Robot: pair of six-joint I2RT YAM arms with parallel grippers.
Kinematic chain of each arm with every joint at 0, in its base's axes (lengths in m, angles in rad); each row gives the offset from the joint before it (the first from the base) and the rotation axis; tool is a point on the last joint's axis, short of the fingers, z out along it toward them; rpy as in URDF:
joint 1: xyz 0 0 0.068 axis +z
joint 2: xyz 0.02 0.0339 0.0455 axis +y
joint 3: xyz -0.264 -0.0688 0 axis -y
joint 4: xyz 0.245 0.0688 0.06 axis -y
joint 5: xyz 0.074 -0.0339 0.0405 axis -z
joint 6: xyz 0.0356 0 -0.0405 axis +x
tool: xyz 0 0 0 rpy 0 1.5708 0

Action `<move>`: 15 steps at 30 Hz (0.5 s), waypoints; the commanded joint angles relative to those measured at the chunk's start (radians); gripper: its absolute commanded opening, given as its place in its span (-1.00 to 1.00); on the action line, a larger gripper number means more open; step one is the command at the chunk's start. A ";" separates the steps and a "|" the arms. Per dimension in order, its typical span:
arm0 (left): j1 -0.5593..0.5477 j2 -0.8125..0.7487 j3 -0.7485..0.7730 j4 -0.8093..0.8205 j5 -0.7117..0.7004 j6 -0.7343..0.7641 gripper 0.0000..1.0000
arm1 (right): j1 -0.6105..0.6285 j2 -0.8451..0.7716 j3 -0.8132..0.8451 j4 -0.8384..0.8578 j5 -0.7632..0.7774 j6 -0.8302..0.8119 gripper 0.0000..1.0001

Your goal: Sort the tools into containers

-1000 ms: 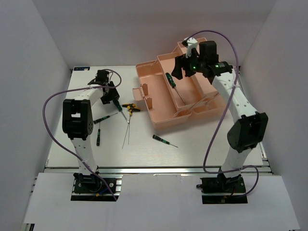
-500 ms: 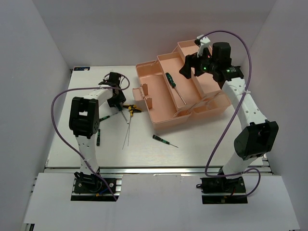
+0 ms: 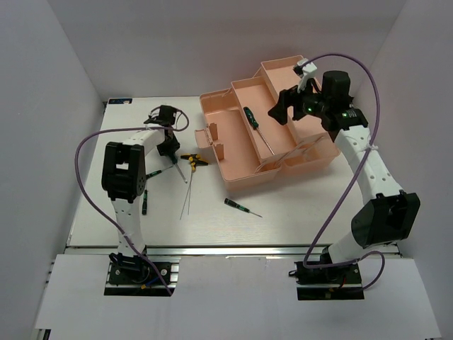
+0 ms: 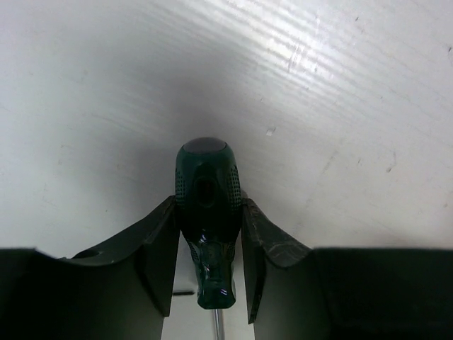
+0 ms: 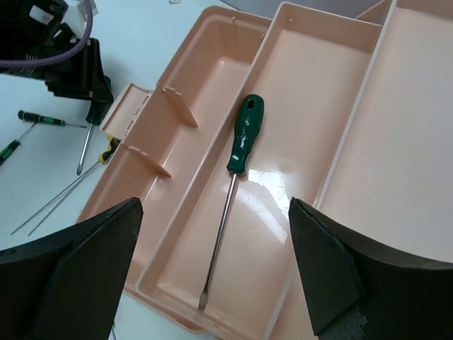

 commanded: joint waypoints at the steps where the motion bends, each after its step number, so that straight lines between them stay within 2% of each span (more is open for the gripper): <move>1: 0.005 -0.141 -0.032 0.014 0.006 0.037 -1.00 | -0.030 -0.077 -0.043 0.050 -0.130 -0.099 0.79; 4: 0.005 -0.268 -0.047 0.037 0.058 0.082 -1.00 | -0.053 -0.142 -0.129 0.099 -0.209 -0.163 0.79; 6: 0.003 -0.330 -0.049 0.053 0.105 0.091 -1.00 | -0.089 -0.167 -0.154 0.108 -0.321 -0.164 0.61; 7: 0.003 -0.361 -0.047 0.059 0.127 0.090 -1.00 | -0.106 -0.169 -0.178 0.135 -0.359 -0.145 0.41; 8: 0.003 -0.419 -0.047 0.078 0.198 0.080 -1.00 | -0.138 -0.173 -0.189 0.152 -0.435 -0.097 -0.19; 9: 0.003 -0.447 -0.050 0.103 0.246 0.068 -1.00 | -0.152 -0.173 -0.201 0.171 -0.465 -0.072 -0.64; 10: 0.003 -0.471 -0.052 0.135 0.288 0.032 -1.00 | -0.162 -0.176 -0.215 0.191 -0.482 -0.047 -0.98; 11: -0.003 -0.503 -0.049 0.207 0.411 0.004 -1.00 | -0.177 -0.178 -0.235 0.218 -0.493 -0.015 -1.00; 13: -0.023 -0.502 -0.018 0.294 0.489 -0.071 -1.00 | -0.185 -0.189 -0.255 0.237 -0.490 0.010 -1.00; 15: -0.087 -0.432 0.089 0.332 0.552 -0.108 -1.00 | -0.191 -0.201 -0.276 0.252 -0.467 0.030 -1.00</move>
